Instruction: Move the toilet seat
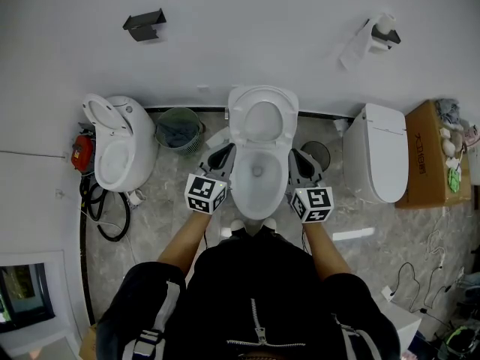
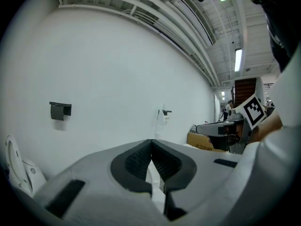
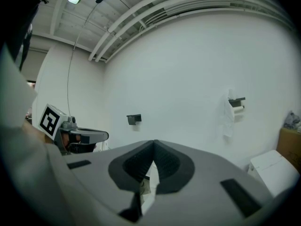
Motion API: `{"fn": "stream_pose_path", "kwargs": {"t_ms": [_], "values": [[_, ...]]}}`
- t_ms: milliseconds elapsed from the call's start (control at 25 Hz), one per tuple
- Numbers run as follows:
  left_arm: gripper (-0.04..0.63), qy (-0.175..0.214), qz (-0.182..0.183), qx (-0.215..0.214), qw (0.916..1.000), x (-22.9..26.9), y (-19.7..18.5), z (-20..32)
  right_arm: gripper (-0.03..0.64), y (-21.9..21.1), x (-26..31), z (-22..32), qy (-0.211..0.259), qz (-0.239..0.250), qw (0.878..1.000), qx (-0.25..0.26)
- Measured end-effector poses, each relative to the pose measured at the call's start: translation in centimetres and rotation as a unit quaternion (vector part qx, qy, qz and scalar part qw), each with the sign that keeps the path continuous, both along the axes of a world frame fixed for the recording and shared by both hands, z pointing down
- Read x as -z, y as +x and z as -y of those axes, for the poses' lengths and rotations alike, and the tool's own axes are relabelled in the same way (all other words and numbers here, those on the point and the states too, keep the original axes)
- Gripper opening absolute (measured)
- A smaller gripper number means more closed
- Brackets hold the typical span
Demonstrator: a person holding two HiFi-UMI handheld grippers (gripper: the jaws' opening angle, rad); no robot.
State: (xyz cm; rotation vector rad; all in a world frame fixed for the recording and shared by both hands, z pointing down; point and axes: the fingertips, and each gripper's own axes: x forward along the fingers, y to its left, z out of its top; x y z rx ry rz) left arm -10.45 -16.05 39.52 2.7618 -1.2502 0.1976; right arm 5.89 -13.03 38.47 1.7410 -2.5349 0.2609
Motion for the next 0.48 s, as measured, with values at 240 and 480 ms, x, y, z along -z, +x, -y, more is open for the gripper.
{"fn": "stream_pose_path", "kwargs": {"t_ms": [240, 480], "values": [[0.003, 0.004, 0.003, 0.0, 1.0, 0.07, -0.04, -0.1, 0.002, 0.23, -0.1, -0.09, 0.0, 0.0, 1.0, -0.003], [0.003, 0.003, 0.0, 0.001, 1.0, 0.1, -0.08, 0.23, 0.002, 0.29, 0.0, 0.13, -0.001, 0.003, 1.0, -0.004]]}}
